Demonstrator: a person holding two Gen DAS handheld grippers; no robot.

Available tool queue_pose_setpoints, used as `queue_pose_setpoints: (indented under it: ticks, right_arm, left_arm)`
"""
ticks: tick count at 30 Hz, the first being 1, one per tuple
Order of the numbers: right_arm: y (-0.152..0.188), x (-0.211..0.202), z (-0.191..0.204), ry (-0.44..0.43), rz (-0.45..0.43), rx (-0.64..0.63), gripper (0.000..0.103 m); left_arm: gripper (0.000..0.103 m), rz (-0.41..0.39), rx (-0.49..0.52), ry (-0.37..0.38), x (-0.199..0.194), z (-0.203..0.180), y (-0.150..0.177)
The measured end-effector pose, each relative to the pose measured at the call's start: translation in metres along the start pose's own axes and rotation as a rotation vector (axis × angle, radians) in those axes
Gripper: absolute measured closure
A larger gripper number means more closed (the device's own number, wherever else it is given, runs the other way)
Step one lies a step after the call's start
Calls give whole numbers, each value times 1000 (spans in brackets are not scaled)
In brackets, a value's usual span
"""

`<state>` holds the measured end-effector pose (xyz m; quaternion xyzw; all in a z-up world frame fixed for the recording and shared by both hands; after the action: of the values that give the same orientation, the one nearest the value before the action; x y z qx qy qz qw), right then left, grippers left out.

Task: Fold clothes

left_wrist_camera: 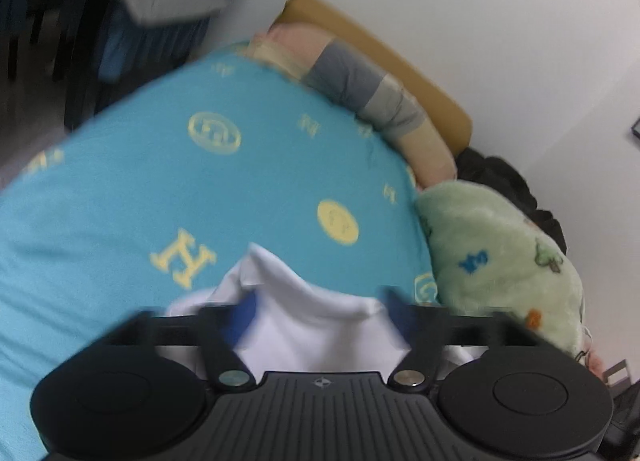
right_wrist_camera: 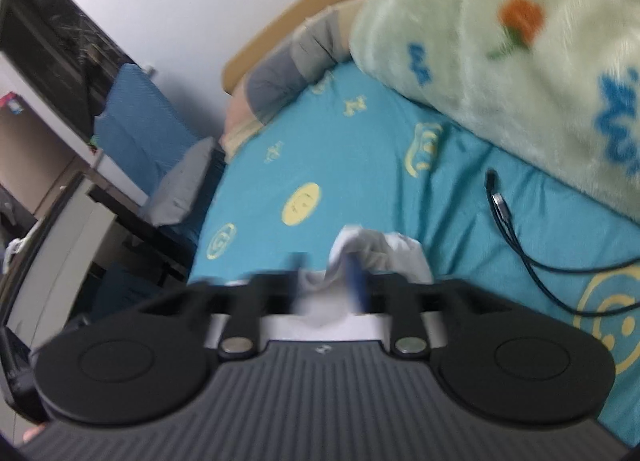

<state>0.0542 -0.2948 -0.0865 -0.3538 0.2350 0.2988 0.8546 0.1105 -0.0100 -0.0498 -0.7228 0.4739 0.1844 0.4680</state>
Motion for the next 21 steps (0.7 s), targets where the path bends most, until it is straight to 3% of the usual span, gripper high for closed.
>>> queue_pose_setpoints:
  ticks: [1,4,6,8,9,11,12,13,14,19,21]
  right_arm:
    - [1,-4,4,-18,-11,-8,16]
    - [0,-5,7,8,-32,-66,18]
    - [0,11,-2,80,-13,-99,18]
    - [-1,28,-11,152,7,-132,18]
    - [0,38,-16,169,31,-144,23]
    - [9,57,-22,214,88,-183,50]
    - [13,61,-23,247,96,-209,69]
    - [13,58,-19,253,77,-241,80]
    - [14,54,-15,256,55,-272,84]
    - [1,34,9,248,-62,-332,90]
    - [-5,38,8,277,-78,-342,90]
  left_arm:
    - [12,-24,56,-31,-2,-5,-1]
    - [12,-6,182,-116,11,-10,6]
    - [14,39,193,-169,30,-3,13]
    - [23,84,198,-222,48,5,20]
    - [29,106,191,-244,56,12,23]
    - [45,122,167,-255,64,23,27]
    - [65,114,148,-249,64,27,27]
    - [91,102,127,-244,62,29,25]
    - [101,84,106,-233,57,30,21]
    - [100,-79,164,-197,25,8,-3]
    - [100,-73,176,-209,33,6,-5]
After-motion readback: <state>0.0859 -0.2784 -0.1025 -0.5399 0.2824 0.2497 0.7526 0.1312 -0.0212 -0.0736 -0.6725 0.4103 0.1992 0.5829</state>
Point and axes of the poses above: each gripper's, at about its wrist camera, not at the fingertips, and x roughly the way its jaws point, z to its left, y to its underside, the point moved 9 cm from there along x, roughly the way its jaws point, and after that the axes turned 13 degrees about z, right-handed, at the moved point
